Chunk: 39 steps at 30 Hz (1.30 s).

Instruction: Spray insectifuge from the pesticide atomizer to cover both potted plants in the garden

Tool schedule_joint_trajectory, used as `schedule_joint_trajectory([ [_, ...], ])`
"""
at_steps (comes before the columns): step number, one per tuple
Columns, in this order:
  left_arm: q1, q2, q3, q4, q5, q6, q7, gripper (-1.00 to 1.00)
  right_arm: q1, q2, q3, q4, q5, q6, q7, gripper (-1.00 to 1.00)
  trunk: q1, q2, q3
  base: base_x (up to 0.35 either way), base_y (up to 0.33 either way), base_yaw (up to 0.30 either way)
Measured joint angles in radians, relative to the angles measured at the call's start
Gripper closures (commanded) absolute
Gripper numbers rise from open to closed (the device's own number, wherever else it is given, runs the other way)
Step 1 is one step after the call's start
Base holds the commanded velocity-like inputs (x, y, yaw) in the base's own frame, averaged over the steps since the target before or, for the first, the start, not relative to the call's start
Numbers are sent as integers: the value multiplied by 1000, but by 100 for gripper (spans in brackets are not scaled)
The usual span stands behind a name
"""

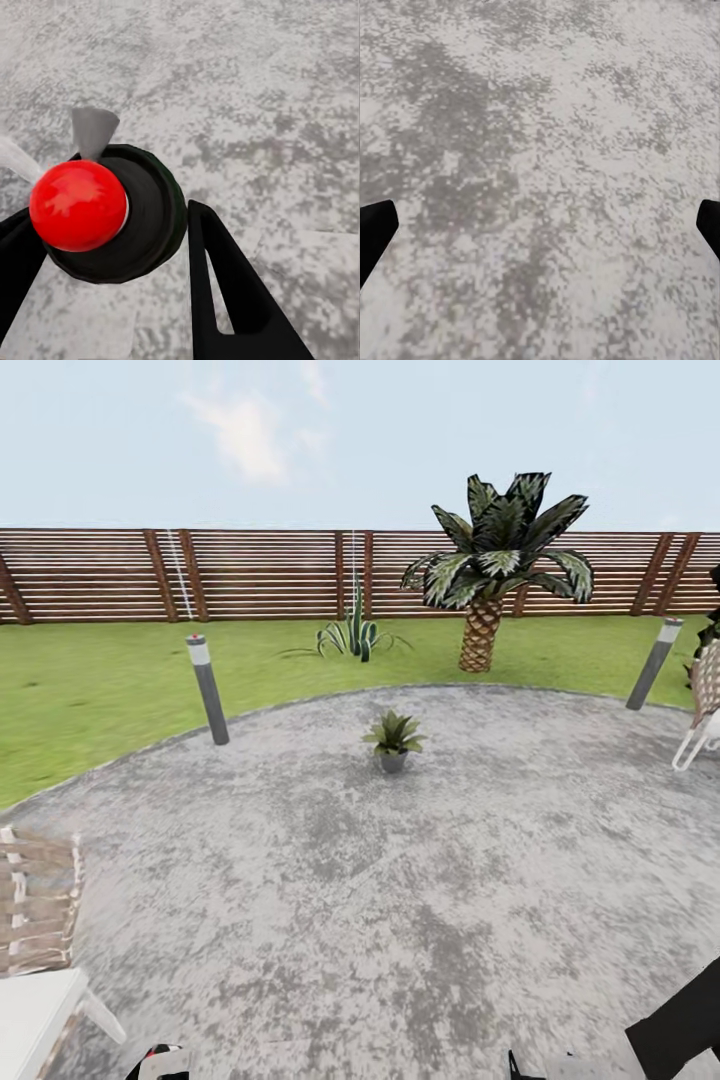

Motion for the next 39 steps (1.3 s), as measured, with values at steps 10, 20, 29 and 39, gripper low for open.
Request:
schedule_joint_trajectory([
  [10, 1, 0, 0, 0, 0, 0, 0, 100, 0, 0, 0, 0, 0, 1, -1, -100, 0, 0, 0, 337, 0, 0],
  [20, 1, 0, 0, 0, 0, 0, 0, 100, 0, 1, 1, 0, 0, 1, -1, -100, 0, 0, 0, 337, 0, 0],
  [29, 1, 0, -1, 0, 0, 0, 0, 100, 0, 1, 1, 0, -1, 1, -2, -100, 0, 0, 0, 337, 0, 0],
  [39, 1, -2, -1, -1, 0, 0, 0, 100, 0, 2, 1, 0, -1, 2, -3, -100, 0, 0, 0, 337, 0, 0],
])
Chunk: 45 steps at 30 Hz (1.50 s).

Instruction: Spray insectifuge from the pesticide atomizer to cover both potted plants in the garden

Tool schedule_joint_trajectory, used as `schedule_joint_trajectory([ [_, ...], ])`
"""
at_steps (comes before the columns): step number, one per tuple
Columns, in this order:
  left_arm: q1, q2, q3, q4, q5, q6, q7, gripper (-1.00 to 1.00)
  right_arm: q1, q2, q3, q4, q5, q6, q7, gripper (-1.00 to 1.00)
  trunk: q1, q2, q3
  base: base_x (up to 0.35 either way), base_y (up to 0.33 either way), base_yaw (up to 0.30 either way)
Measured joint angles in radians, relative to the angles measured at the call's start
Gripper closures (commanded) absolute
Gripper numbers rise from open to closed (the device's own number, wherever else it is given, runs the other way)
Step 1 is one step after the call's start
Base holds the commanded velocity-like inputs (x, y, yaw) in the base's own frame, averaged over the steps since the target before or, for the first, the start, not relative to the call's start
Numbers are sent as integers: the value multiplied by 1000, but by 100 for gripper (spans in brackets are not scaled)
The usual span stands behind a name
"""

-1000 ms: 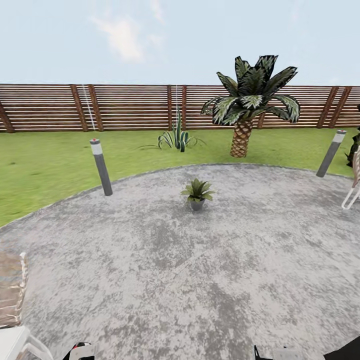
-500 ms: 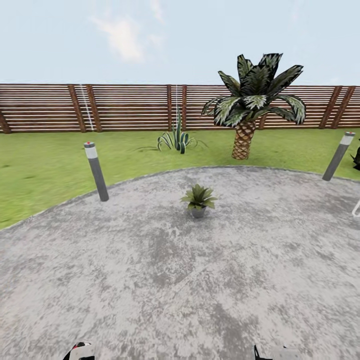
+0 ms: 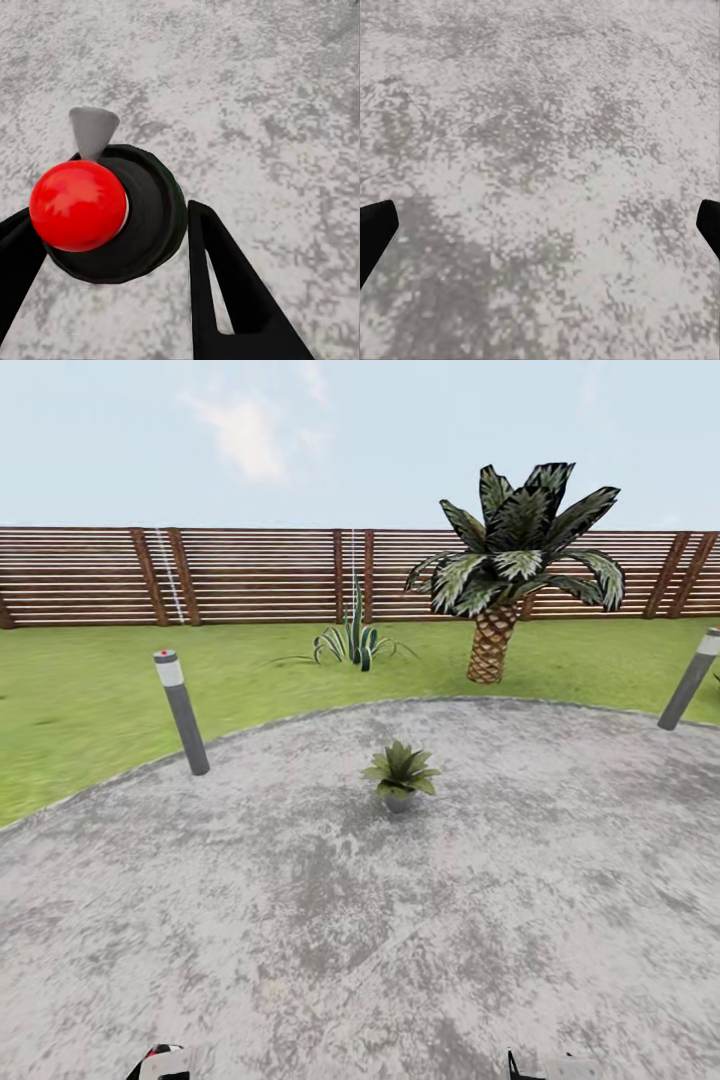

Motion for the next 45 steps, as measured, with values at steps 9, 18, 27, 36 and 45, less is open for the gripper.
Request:
schedule_joint_trajectory([
  [9, 0, 0, 1, 0, 0, 0, 0, 100, 0, 0, 0, 1, 0, 0, 0, -100, 0, 0, 0, 337, 44, 0],
  [18, 0, 0, 1, -1, 0, 0, 0, 100, 0, 0, 0, 1, 0, 0, 0, -100, 0, 0, 0, 336, 146, 0],
  [27, 0, 0, 1, 0, 0, 0, 0, 100, 0, 0, 0, 1, 0, 0, 2, -100, 0, 0, 0, 333, 166, -118],
  [36, 0, 0, 1, 0, 0, 0, 0, 100, 0, 0, 0, 1, 0, 0, 2, -100, 0, 0, 0, 312, 196, -186],
  [45, 0, 0, 0, 0, 0, 0, 0, 100, 0, 0, 0, 1, 0, 0, 2, -100, 0, 0, 0, 309, 197, -188],
])
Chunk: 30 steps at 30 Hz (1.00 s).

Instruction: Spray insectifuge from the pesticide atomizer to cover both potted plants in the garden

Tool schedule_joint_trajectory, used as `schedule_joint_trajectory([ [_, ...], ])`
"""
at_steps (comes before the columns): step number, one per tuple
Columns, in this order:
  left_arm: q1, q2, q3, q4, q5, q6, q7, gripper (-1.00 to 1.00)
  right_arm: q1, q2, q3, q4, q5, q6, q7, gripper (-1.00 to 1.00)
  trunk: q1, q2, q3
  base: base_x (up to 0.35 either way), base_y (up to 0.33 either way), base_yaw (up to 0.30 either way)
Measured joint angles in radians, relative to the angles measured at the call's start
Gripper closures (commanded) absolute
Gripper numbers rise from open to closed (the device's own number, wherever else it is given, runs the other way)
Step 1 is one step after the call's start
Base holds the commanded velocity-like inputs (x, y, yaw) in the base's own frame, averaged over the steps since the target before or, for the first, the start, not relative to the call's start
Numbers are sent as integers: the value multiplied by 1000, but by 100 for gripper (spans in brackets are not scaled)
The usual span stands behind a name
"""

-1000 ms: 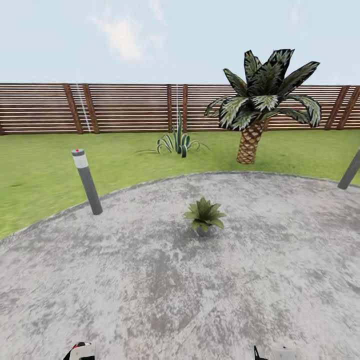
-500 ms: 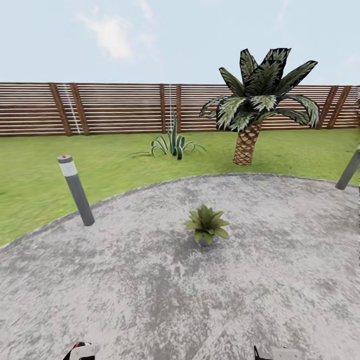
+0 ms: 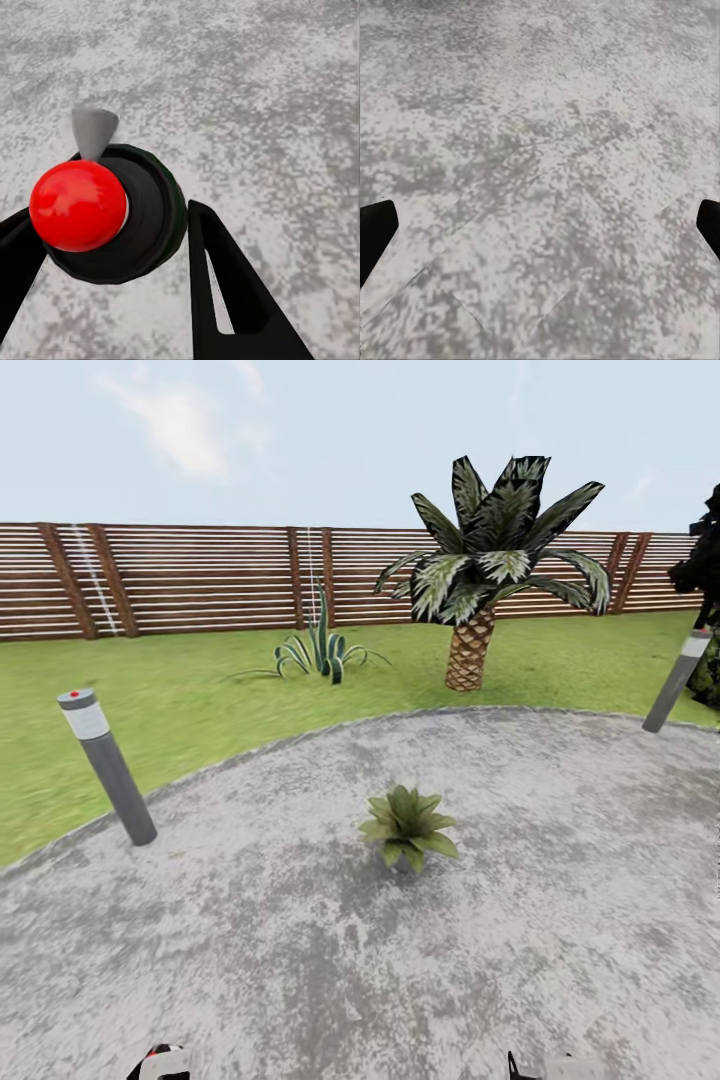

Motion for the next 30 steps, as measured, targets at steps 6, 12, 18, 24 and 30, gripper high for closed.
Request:
schedule_joint_trajectory([
  [6, 0, -1, 0, -1, 0, 0, -1, 100, 0, -1, 0, -1, 0, -2, -1, -100, 0, 0, 0, 328, 63, -124],
  [12, 0, -10, -3, 0, -1, 0, -4, 100, 0, -7, -3, 2, -1, -5, -3, -100, 0, 0, 0, 230, 2, -7],
  [18, 0, -7, -1, 1, 0, 0, -4, 100, 0, -6, -3, 4, -1, -5, -3, -100, 1, 0, 0, 30, 0, 0],
  [24, 0, 0, -2, 1, -4, 0, -1, 100, 0, 0, -4, -2, -6, -6, -4, -100, 1, 0, 0, 1, 0, -10],
  [30, 0, 0, -2, 1, -2, 0, -1, 100, 0, 0, -4, -6, -7, -5, -4, -100, 1, 0, 0, 0, 0, -242],
])
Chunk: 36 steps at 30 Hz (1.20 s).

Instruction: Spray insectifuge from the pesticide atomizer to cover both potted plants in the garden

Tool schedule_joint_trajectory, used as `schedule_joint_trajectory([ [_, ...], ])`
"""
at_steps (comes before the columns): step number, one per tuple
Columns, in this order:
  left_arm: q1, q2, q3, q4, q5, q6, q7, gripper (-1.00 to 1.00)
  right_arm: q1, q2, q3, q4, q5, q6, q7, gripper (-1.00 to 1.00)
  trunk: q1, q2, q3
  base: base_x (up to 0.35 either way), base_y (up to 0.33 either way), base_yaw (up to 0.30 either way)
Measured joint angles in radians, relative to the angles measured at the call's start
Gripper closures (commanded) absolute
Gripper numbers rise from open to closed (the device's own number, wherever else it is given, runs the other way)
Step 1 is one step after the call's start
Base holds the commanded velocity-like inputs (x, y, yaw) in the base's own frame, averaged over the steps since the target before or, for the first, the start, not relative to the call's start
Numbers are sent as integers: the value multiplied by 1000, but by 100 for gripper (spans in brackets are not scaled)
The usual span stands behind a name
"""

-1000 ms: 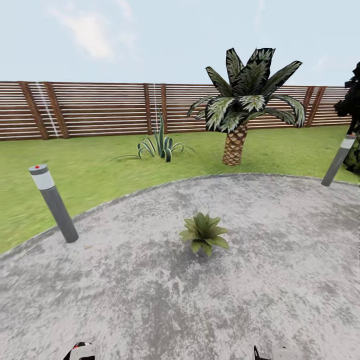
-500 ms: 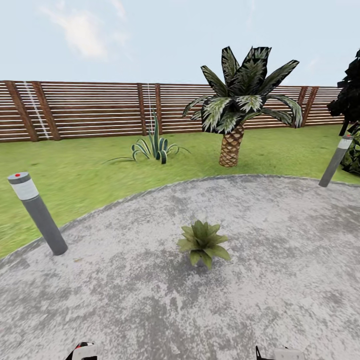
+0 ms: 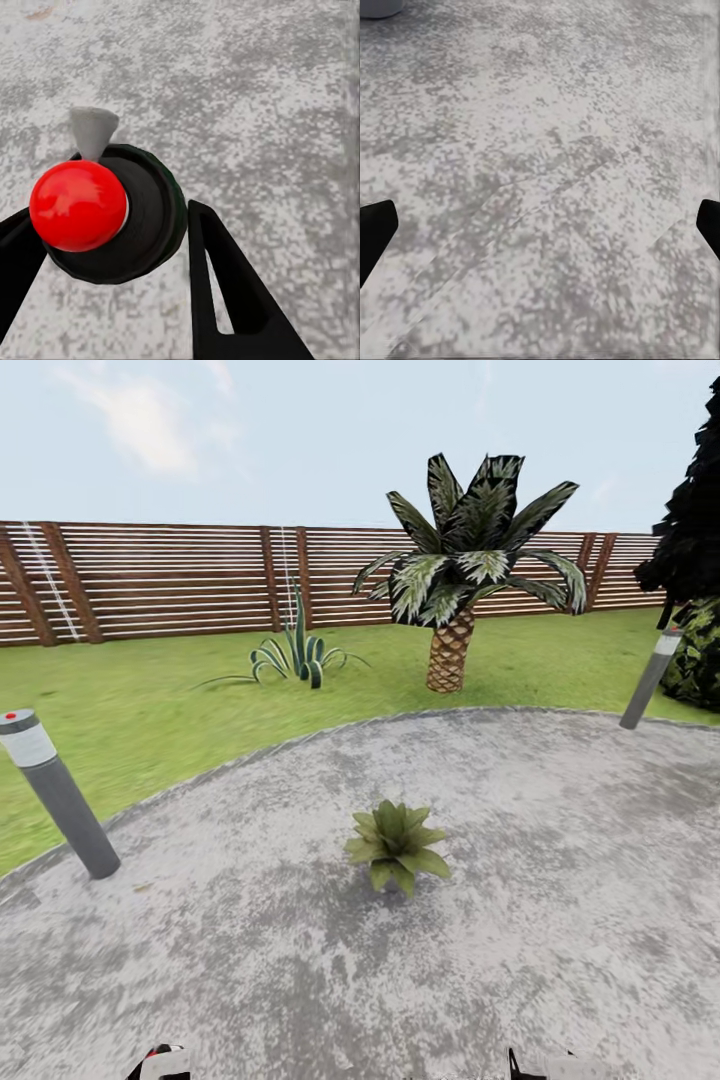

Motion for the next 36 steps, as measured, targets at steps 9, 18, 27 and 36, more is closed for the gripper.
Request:
schedule_joint_trajectory([
  [9, -2, -1, -11, -8, -9, 4, -9, 100, 0, 0, -1, 2, 1, 1, 1, -100, 0, 0, 0, 0, 0, -296],
  [18, -17, 50, -19, -13, -56, 17, -136, 100, 0, 0, 2, 0, 5, 3, 5, -100, 0, 0, 0, 0, 0, -221],
  [27, -204, 136, -22, -16, -392, 115, -564, 100, -5, -2, 29, -242, 257, 15, 114, -100, 0, 0, 0, 0, 0, -9],
  [36, -368, 72, -21, -18, -788, 233, -937, 100, -120, 0, 35, -296, 493, 103, 511, -100, 0, 0, 0, 0, 0, 0],
])
